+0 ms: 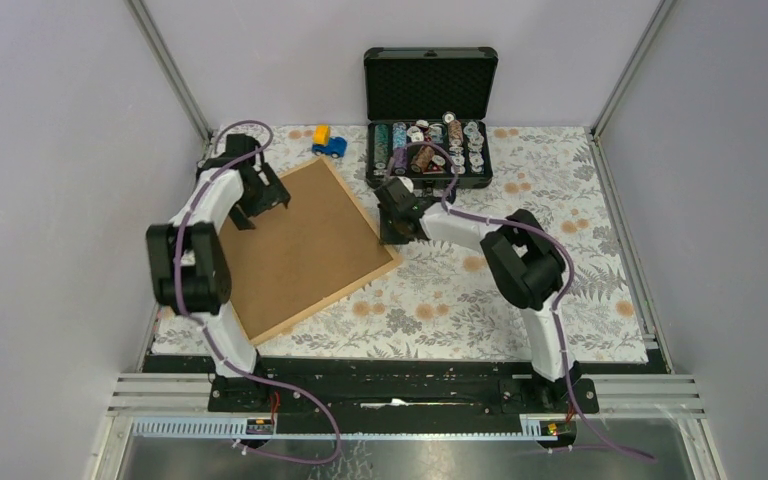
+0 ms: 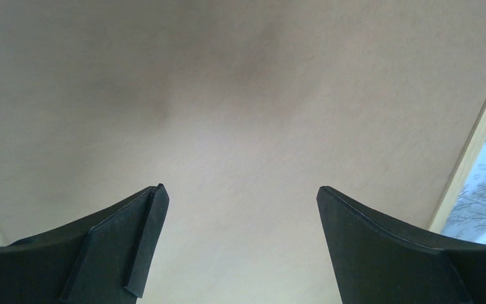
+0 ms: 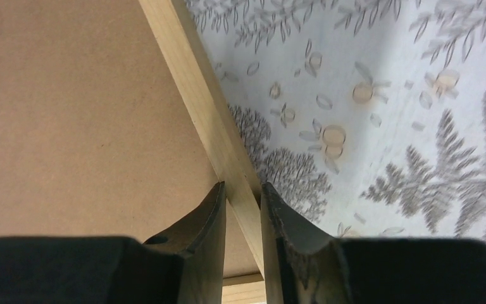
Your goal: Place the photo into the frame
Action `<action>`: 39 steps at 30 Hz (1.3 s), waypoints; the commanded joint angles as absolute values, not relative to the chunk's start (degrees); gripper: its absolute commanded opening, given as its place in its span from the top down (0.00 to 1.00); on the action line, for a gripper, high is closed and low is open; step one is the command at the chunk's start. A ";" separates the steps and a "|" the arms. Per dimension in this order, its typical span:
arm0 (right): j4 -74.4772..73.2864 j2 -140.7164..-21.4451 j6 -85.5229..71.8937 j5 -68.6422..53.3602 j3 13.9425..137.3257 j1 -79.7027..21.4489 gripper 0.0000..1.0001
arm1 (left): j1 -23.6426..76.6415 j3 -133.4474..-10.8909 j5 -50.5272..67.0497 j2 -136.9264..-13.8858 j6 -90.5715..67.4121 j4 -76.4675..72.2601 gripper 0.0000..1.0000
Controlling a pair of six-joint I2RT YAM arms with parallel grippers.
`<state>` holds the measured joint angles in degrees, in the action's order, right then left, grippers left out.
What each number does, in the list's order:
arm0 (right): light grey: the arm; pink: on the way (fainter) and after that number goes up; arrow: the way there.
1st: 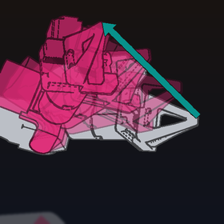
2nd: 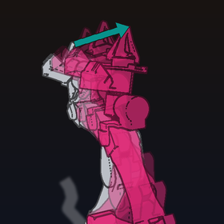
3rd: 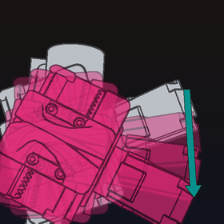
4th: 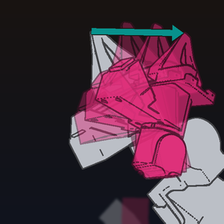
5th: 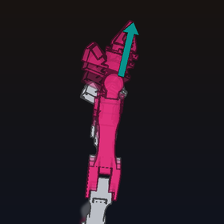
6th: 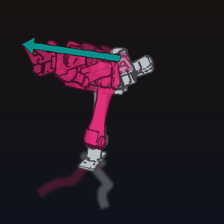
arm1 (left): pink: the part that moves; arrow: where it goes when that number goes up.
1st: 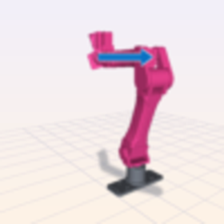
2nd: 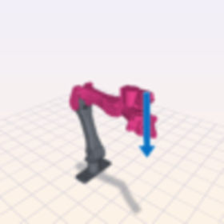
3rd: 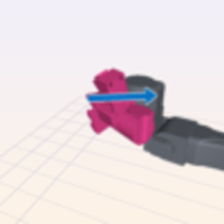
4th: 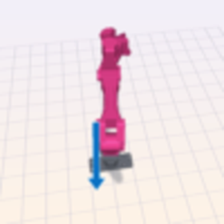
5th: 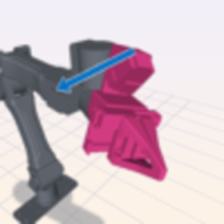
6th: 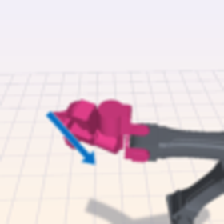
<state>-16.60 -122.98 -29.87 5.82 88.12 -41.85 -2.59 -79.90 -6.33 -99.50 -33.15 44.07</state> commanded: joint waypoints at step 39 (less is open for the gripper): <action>-27.10 -144.59 -23.19 0.99 120.98 -41.49 0.36 | -7.42 -83.38 18.34 -116.97 -28.00 27.60 0.01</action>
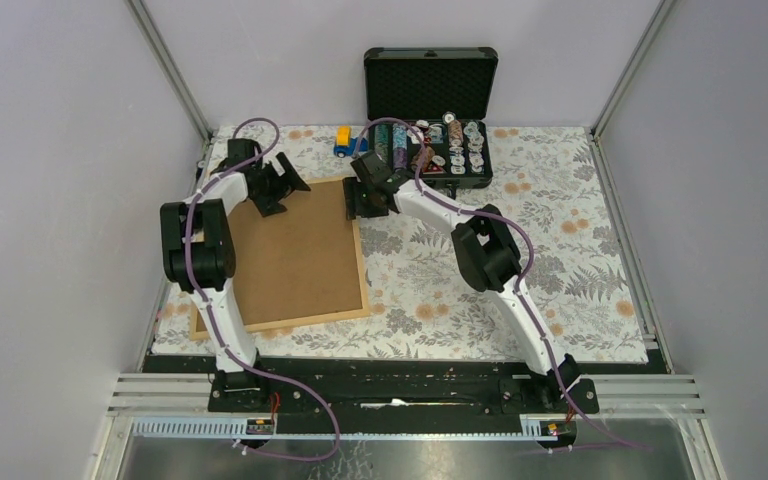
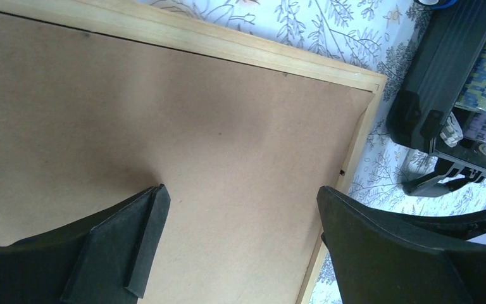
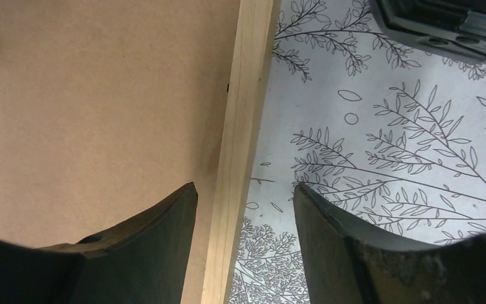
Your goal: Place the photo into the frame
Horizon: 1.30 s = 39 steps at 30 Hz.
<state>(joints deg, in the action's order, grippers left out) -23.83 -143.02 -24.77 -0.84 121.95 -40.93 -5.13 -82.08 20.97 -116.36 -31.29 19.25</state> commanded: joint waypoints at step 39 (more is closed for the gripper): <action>-22.22 -137.15 -29.13 -0.37 104.03 -41.84 0.75 | -5.32 -79.88 2.93 -126.73 -31.10 34.70 0.02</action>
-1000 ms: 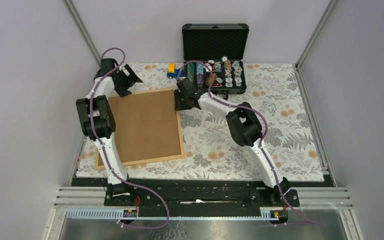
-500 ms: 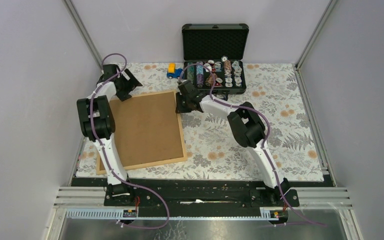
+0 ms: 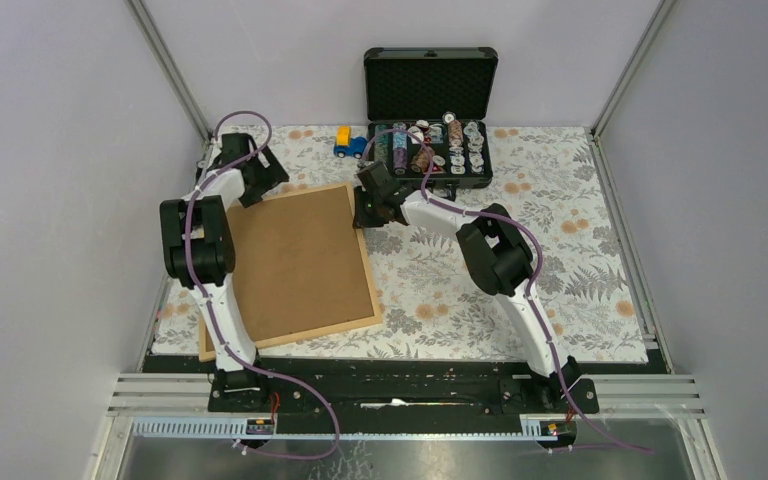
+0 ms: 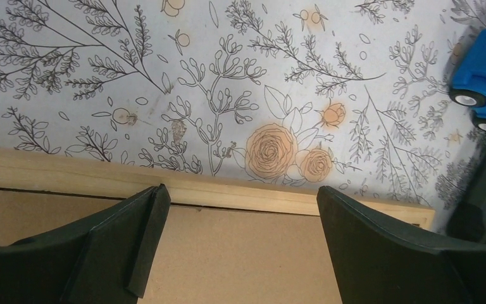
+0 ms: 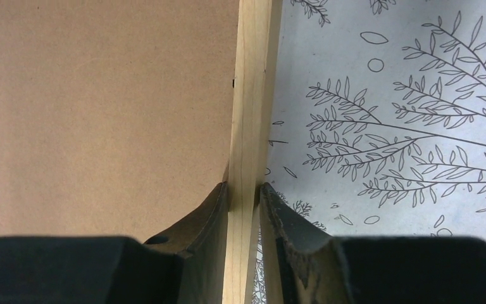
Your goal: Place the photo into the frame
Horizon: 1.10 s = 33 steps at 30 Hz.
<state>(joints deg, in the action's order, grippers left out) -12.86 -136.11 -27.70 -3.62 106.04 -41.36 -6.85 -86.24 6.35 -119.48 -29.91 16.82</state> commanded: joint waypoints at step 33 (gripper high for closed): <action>-12.77 -119.54 -36.48 -10.90 81.76 -38.99 0.37 | -12.21 -70.82 -0.28 -93.86 -24.22 33.10 0.02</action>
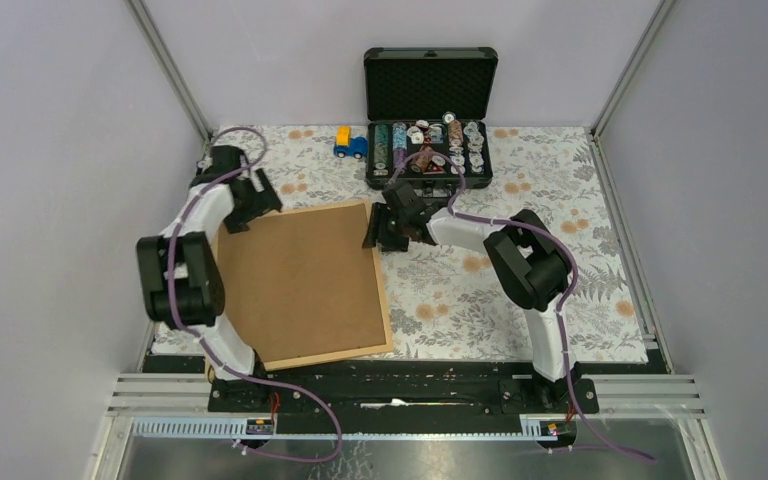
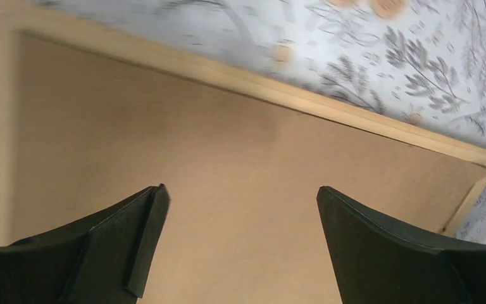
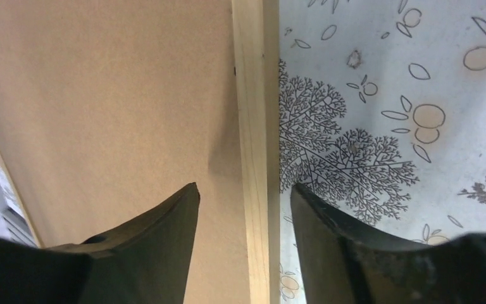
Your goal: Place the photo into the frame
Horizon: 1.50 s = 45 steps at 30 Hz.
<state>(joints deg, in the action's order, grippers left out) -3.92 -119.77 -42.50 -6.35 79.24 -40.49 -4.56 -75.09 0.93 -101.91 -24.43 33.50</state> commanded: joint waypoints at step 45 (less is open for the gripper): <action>-33.14 -140.38 -24.47 -17.70 118.14 -34.03 0.63 | 10.37 -52.57 13.77 -101.97 -38.69 15.77 0.06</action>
